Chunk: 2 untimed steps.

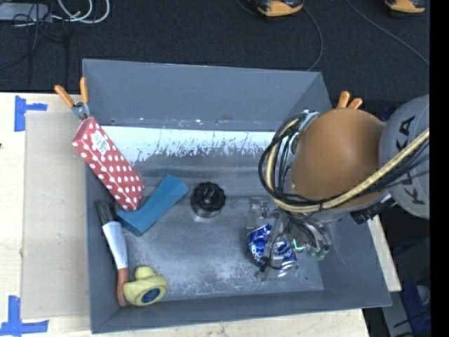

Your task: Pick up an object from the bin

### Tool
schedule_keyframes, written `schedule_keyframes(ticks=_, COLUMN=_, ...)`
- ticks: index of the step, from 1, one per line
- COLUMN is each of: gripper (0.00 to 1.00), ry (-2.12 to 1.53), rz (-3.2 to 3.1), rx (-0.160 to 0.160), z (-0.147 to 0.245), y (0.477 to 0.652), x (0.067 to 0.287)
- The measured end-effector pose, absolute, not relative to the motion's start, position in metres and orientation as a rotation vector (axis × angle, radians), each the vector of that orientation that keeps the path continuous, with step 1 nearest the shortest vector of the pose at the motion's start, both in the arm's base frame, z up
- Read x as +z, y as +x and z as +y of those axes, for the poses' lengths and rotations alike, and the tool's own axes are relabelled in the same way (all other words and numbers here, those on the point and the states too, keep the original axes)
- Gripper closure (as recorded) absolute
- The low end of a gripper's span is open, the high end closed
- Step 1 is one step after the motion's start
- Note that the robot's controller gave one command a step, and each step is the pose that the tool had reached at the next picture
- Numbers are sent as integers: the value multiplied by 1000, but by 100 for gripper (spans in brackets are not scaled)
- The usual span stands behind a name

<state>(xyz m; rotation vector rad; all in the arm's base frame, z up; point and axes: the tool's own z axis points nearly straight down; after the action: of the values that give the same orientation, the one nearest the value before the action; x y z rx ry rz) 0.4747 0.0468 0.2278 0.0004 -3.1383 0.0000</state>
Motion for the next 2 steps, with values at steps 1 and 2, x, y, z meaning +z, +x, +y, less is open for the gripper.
schedule_keyframes(ticks=1, gripper=0, ry=-2, rz=-3138, rx=0, z=47, y=475, x=228)
schedule_keyframes(ticks=2, gripper=0, ry=-67, rz=-3139, rx=-2, z=2, y=472, x=201)
